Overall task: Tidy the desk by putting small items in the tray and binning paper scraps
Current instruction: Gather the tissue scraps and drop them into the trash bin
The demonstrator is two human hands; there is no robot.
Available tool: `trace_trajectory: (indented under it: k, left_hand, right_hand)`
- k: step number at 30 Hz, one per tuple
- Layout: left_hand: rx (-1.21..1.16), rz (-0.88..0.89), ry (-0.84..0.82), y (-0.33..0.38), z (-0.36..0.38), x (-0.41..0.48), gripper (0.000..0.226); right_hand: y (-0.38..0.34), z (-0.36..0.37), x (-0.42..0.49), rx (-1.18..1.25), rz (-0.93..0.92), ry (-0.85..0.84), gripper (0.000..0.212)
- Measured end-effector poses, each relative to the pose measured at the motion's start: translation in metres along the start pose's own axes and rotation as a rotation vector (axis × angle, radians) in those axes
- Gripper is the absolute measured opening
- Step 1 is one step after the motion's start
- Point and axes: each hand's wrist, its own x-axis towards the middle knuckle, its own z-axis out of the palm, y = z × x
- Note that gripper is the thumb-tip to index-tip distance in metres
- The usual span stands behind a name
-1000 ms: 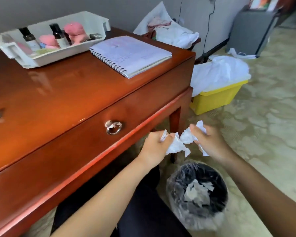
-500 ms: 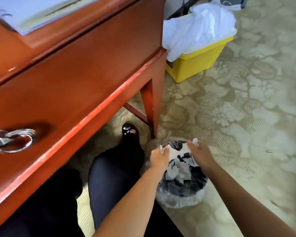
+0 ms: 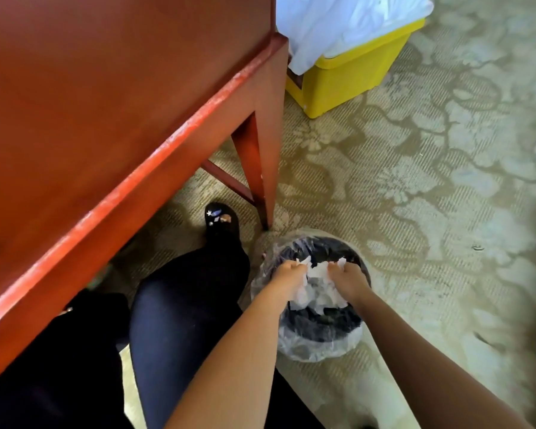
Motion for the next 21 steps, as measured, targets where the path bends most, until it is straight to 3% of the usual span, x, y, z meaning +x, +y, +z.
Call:
trace_trajectory:
  k: [2,7,10,12,16,21]
  left_hand:
    - [0.068,0.014,0.013,-0.005,0.000,0.001,0.030]
    - [0.202,0.104,0.054,-0.009,0.000,-0.007,0.033]
    - [0.253,0.142,0.026,-0.004,-0.003,-0.022,0.019]
    - [0.288,0.196,-0.004,0.003,-0.008,-0.036,0.009]
    - [0.446,0.364,-0.031,0.025,-0.025,-0.075,0.017]
    - [0.664,0.482,0.018,0.033,-0.057,-0.139,0.034]
  right_hand:
    - [0.005,0.000,0.003,-0.018,0.038,-0.033,0.036]
    - [0.008,-0.008,-0.002,-0.019,0.048,-0.107,0.020]
    - [0.004,-0.012,-0.010,-0.005,0.035,-0.133,0.013]
    - [-0.003,-0.017,-0.016,-0.039,0.011,-0.143,0.023]
    - [-0.027,-0.031,-0.034,-0.124,-0.116,-0.128,0.036]
    - [-0.074,-0.051,-0.076,-0.257,-0.324,-0.150,0.028]
